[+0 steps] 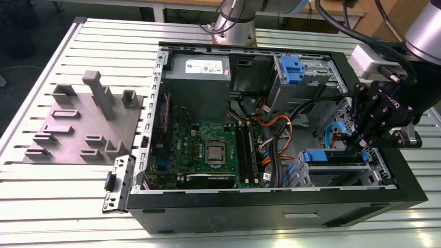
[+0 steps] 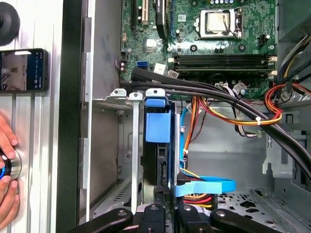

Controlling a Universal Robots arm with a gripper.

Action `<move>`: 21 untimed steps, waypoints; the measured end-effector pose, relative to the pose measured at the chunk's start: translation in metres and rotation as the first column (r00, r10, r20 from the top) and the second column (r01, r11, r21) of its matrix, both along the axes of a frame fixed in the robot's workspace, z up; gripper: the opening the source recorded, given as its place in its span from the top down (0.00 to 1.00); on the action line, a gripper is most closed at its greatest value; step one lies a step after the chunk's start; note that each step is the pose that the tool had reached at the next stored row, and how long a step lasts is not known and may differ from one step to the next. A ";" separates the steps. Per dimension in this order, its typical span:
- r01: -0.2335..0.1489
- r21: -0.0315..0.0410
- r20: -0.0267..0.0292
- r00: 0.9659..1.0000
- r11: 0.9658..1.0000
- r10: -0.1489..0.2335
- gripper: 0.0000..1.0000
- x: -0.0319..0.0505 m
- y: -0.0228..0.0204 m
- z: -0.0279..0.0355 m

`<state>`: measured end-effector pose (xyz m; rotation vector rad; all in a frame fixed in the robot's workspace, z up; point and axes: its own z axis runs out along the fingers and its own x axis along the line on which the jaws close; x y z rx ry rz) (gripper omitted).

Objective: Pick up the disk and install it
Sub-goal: 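Insert the first disk wire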

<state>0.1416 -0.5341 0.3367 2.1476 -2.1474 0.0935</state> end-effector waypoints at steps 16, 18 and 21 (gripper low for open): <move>-0.012 0.000 0.063 0.998 1.000 0.012 0.84 -0.0146 -0.0019 -0.0033; -0.013 0.000 0.068 0.998 1.000 0.013 0.84 -0.0154 -0.0019 -0.0040; -0.015 -0.001 0.081 0.997 1.000 0.015 0.84 -0.0184 -0.0020 -0.0046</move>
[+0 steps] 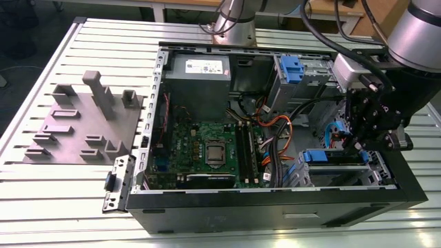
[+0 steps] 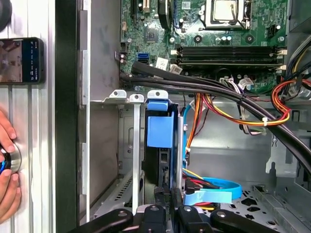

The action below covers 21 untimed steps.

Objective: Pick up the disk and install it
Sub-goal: 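Insert the first disk wire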

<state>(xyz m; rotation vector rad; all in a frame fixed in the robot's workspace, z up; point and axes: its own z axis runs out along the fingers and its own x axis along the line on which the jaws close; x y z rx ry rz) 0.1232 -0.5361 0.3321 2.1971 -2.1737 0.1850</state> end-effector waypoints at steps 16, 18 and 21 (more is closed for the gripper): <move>-0.005 0.004 0.026 1.000 1.000 0.005 0.84 -0.0036 -0.0002 -0.0060; -0.005 0.004 0.026 1.000 1.000 0.005 0.84 -0.0035 -0.0002 -0.0060; -0.005 0.005 0.026 1.000 1.000 0.005 0.82 -0.0034 -0.0002 -0.0063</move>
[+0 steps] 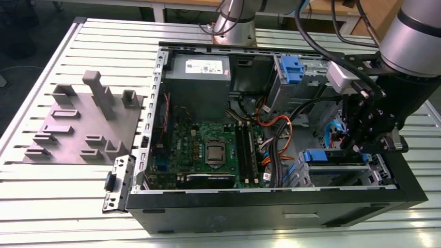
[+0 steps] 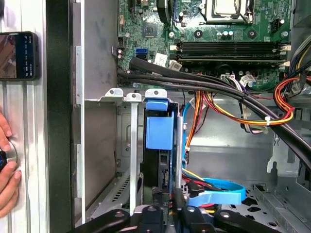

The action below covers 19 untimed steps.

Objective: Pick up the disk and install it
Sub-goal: 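Insert the first disk wire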

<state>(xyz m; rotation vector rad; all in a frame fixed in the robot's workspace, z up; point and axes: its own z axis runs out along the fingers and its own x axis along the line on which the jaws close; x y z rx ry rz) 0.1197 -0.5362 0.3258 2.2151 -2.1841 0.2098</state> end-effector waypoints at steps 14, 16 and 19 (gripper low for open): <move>0.000 0.007 -0.004 1.000 1.000 0.000 0.76 -0.0001 0.0000 0.0120; 0.000 0.007 -0.004 1.000 1.000 0.000 0.84 -0.0001 0.0000 0.0121; 0.000 0.007 -0.004 1.000 1.000 0.000 0.89 -0.0001 0.0000 0.0120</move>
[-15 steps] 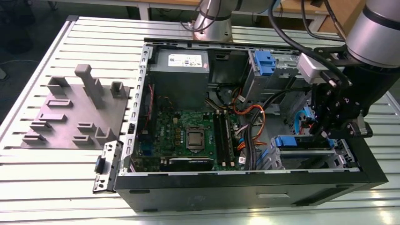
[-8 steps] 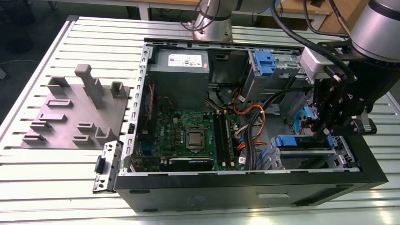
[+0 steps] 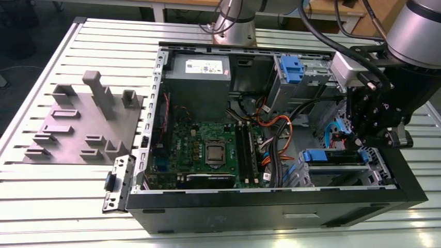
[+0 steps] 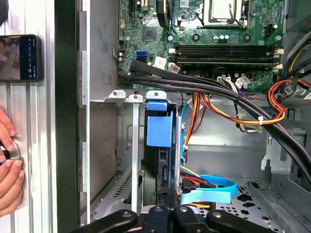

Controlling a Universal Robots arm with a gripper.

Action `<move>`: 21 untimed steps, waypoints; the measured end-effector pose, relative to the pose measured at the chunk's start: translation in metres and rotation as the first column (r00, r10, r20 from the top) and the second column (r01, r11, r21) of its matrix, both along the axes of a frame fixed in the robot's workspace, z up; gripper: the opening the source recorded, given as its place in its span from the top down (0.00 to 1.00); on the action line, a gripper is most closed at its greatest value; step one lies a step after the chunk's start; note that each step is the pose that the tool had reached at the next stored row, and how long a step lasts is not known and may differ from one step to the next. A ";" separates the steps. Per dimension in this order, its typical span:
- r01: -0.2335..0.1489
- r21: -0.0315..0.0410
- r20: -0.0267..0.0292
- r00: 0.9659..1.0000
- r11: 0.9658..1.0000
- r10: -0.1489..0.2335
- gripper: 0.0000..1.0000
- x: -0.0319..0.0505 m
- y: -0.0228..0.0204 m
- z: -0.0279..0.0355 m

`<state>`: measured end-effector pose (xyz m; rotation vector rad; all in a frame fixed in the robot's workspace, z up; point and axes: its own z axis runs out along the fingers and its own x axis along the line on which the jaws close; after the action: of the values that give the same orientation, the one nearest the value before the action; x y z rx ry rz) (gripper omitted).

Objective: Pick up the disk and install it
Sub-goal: 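Insert the first disk wire, then insert the second disk wire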

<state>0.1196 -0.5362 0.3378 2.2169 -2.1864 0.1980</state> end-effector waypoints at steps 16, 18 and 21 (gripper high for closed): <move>0.000 0.002 -0.002 1.000 1.000 0.000 0.89 -0.0001 -0.0001 0.0006; 0.000 0.002 -0.002 1.000 1.000 0.000 0.89 -0.0002 0.0000 0.0032; 0.000 0.002 -0.002 1.000 1.000 0.000 0.89 -0.0003 0.0000 0.0070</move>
<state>0.1193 -0.5362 0.3449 2.2173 -2.1866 0.1930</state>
